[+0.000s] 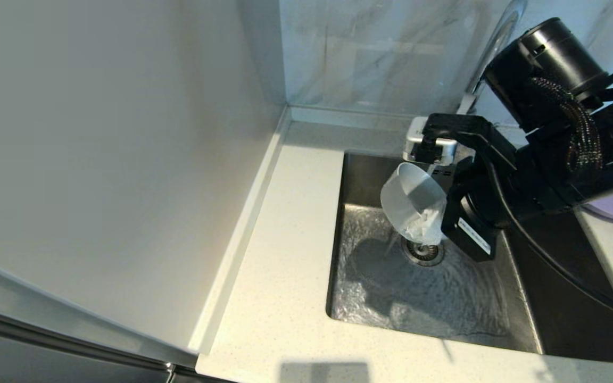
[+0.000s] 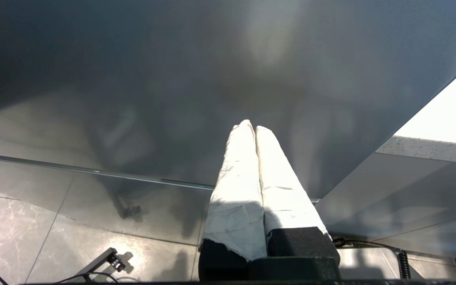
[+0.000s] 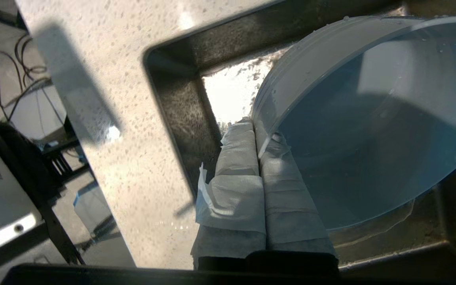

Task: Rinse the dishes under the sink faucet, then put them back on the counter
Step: Rinse the bowl

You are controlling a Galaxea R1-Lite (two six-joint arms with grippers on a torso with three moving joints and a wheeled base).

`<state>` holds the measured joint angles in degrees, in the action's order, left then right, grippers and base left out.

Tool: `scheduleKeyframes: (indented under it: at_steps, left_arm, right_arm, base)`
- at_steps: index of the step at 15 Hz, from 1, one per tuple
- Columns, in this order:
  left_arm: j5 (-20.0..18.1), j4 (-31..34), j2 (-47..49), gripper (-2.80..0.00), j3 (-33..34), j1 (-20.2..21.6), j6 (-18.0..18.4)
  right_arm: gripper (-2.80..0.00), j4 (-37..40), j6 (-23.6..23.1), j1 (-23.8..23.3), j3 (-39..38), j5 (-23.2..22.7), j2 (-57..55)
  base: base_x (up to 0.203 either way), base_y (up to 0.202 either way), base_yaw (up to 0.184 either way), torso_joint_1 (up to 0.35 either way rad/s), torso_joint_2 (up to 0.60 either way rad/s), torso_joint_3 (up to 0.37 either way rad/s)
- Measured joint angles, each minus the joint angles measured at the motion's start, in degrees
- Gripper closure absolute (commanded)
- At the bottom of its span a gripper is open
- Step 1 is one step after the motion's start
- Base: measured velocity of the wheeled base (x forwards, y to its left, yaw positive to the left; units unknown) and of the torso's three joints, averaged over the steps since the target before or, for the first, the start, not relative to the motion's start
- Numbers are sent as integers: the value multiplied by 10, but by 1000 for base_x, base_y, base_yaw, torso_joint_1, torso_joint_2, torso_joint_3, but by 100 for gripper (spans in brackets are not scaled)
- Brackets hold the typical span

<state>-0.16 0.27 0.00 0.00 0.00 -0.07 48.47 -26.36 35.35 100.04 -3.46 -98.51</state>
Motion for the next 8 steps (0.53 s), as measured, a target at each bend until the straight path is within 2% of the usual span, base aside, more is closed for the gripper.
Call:
scheduleKeyframes:
  at_steps: [4,8]
  left_arm:
    - [0,0,0,0,0,0,0]
    - [0,0,0,0,0,0,0]
  right_arm:
    - [0,-17,34,-10,6,6,-19]
    - [0,-73,58,-16,8,42,-36]
  base:
    - [0,0,0,0,0,0]
    - [0,0,0,0,0,0]
